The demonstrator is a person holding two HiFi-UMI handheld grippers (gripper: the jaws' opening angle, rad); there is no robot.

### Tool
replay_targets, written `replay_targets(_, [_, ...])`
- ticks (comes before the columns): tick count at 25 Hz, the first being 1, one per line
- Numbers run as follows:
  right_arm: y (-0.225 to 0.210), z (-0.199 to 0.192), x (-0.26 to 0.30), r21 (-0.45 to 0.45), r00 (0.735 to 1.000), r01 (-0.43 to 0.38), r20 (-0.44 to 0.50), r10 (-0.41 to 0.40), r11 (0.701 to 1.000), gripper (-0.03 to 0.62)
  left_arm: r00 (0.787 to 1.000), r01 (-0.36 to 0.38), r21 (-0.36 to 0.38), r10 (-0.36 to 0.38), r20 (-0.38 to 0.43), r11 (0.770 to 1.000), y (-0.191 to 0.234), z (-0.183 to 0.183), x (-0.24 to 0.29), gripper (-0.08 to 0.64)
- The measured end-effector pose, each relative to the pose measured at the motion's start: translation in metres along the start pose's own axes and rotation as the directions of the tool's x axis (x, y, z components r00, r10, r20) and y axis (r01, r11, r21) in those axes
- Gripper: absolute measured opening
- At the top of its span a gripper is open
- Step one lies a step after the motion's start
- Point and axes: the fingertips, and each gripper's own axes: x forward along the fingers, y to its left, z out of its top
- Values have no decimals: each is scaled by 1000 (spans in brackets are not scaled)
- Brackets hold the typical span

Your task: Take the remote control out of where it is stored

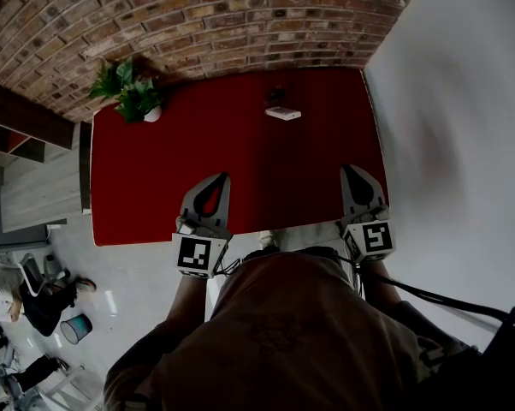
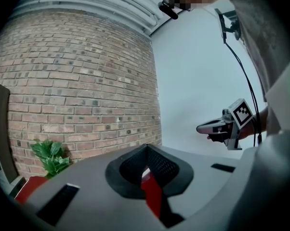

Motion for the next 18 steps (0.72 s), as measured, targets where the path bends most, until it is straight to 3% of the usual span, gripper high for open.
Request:
replay_targets(7, [2,4,4,-15,1000,-7,10,7,1000,14,1000,17,-11,-17,-1,1000,-4,-2,3,11])
replay_targets(18, [15,27,13,-7,997,-57,43,57,998,14,1000,-22,4,22,8,1000,1,5,-10,11])
